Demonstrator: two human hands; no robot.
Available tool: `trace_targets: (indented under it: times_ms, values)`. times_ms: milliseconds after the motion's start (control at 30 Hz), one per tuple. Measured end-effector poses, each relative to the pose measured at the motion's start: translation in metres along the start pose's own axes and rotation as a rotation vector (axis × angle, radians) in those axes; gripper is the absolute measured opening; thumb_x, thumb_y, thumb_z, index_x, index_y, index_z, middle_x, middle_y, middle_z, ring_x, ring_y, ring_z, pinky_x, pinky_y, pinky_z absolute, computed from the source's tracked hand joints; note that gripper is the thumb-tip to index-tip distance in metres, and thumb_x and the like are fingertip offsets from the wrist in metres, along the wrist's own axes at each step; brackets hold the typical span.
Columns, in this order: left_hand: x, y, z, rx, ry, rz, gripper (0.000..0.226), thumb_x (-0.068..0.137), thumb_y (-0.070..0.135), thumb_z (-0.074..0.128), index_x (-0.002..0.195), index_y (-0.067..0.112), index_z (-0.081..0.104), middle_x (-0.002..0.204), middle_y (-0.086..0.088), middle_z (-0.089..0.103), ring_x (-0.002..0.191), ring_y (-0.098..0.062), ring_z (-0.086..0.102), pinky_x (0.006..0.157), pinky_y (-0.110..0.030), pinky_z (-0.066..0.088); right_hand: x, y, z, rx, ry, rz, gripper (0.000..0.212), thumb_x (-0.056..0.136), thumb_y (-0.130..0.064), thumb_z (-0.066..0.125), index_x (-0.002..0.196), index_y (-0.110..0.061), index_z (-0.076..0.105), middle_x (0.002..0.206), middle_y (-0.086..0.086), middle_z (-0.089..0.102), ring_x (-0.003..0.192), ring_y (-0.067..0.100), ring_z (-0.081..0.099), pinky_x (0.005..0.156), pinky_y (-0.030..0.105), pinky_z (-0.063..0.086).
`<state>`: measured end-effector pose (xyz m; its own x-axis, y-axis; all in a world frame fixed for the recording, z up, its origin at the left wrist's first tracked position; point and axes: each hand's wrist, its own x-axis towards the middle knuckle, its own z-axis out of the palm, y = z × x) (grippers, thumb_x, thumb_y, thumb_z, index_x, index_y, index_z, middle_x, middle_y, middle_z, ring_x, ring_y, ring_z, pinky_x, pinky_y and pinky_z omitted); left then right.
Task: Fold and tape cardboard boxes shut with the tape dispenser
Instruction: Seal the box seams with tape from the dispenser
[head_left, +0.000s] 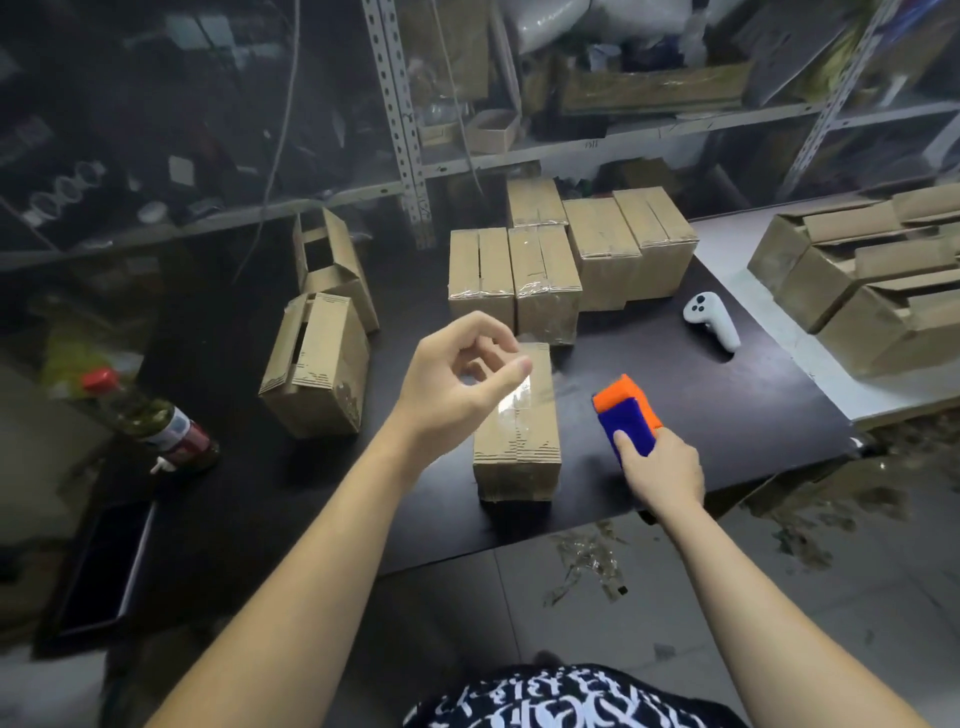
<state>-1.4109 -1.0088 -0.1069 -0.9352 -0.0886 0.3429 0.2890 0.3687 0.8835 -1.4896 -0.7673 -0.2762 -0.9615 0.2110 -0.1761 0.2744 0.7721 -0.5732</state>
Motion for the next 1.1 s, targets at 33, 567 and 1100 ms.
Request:
trace_targets:
  times_ms: [33, 567, 1100]
  values:
    - [-0.004, 0.0, 0.001, -0.024, 0.012, -0.028, 0.011, 0.089, 0.011, 0.078, 0.091, 0.007, 0.068, 0.074, -0.005, 0.068, 0.075, -0.026, 0.068, 0.075, -0.049, 0.055, 0.0, 0.002, 0.01, -0.039, -0.013, -0.03, 0.045, 0.096, -0.05, 0.061, 0.105, -0.005, 0.062, 0.106, 0.019, 0.068, 0.101, 0.043, 0.062, 0.084, 0.043, 0.048]
    - [-0.025, -0.011, -0.011, -0.006, -0.019, -0.264, 0.016, 0.085, 0.02, 0.083, 0.084, 0.011, 0.069, 0.065, -0.005, 0.066, 0.06, -0.022, 0.064, 0.063, -0.038, 0.053, -0.066, -0.105, -0.025, 0.716, -0.648, -0.581, 0.036, 0.087, -0.02, 0.044, 0.105, -0.026, 0.075, 0.114, -0.012, 0.072, 0.118, 0.0, 0.058, 0.102, 0.016, 0.041]
    - [-0.056, -0.06, 0.012, 0.02, 0.456, -0.474, 0.017, 0.091, 0.026, 0.077, 0.077, 0.016, 0.074, 0.07, -0.004, 0.07, 0.042, -0.023, 0.058, 0.051, -0.032, 0.051, -0.061, -0.053, -0.033, 0.769, -0.602, -0.016, 0.024, 0.091, -0.032, 0.076, 0.089, -0.009, 0.078, 0.074, -0.005, 0.072, 0.066, 0.004, 0.065, 0.065, 0.02, 0.043]
